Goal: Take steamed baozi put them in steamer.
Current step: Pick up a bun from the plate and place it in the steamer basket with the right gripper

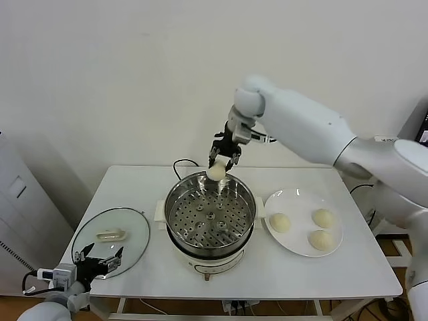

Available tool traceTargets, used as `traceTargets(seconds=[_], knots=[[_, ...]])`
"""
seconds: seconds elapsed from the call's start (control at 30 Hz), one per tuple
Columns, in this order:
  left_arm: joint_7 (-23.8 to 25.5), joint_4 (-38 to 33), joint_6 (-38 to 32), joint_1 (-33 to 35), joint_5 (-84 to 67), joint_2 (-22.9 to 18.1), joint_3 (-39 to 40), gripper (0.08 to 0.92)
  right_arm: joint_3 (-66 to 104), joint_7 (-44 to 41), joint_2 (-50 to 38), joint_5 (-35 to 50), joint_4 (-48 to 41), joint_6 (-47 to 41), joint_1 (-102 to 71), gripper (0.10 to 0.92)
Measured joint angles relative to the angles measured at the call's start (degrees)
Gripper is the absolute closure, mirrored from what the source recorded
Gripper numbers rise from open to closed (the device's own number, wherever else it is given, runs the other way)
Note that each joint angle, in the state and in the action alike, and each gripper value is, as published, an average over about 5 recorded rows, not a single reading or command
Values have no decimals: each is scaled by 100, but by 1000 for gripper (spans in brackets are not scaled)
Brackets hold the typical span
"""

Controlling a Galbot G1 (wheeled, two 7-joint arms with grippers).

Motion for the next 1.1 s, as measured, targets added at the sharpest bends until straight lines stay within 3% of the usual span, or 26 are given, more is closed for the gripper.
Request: traceTargets(seconds=[0.8,0.9,1.1], knots=[[-5,14,9,-7,-5,-35,1,177,607,242,388,-1448,-119,-1,-1052,538],[-5,13,4,2,-6,-38,-4,177,624,273,391,-1508,-100,-1,-1088,494],[-4,7,0,21,-9,-51,-6,177,592,309,337,-1463,-47,-1,-1041,322]])
